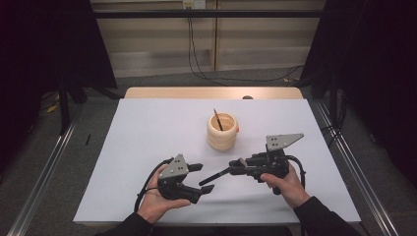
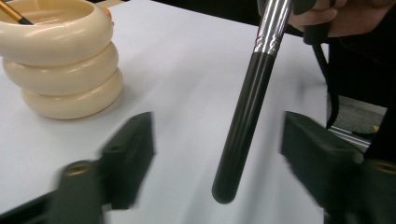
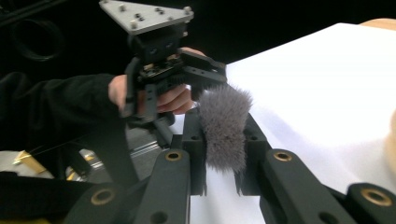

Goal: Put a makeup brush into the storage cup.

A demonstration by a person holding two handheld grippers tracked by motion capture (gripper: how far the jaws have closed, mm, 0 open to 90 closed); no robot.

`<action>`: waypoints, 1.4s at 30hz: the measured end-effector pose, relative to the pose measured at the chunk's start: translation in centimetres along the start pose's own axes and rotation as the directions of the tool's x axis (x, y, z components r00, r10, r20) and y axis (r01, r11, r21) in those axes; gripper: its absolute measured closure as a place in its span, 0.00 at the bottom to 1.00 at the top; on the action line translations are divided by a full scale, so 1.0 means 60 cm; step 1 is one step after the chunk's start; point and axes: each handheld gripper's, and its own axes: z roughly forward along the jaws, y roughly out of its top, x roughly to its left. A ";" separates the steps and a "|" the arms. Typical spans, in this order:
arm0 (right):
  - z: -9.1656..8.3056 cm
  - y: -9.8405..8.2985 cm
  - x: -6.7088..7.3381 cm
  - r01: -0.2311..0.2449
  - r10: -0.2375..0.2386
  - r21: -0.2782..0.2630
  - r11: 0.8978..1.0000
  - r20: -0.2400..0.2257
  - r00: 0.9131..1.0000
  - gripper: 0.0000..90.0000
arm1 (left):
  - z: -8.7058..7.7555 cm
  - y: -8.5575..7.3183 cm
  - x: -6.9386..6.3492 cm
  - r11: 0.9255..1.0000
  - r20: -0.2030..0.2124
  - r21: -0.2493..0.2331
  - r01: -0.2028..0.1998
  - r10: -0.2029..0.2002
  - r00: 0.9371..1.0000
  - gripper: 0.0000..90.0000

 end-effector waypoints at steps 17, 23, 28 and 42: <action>-0.007 0.001 -0.003 0.009 -0.009 0.013 1.000 0.039 0.999 0.86 | -0.020 -0.001 0.014 0.993 -0.076 -0.104 0.046 -0.054 0.996 0.03; -0.012 0.002 -0.004 0.011 -0.011 0.007 1.000 0.049 0.999 0.86 | -0.038 -0.004 0.020 0.988 -0.168 -0.147 0.044 -0.069 0.983 0.02; -0.015 0.002 -0.006 0.017 -0.018 0.013 1.000 0.064 0.998 0.86 | -0.055 -0.013 0.024 0.986 -0.240 -0.152 0.060 -0.096 0.966 0.01; -0.031 0.012 -0.012 0.005 -0.005 0.003 1.000 0.095 0.995 0.86 | -0.103 -0.045 0.035 0.974 -0.296 -0.213 0.074 -0.136 0.945 0.01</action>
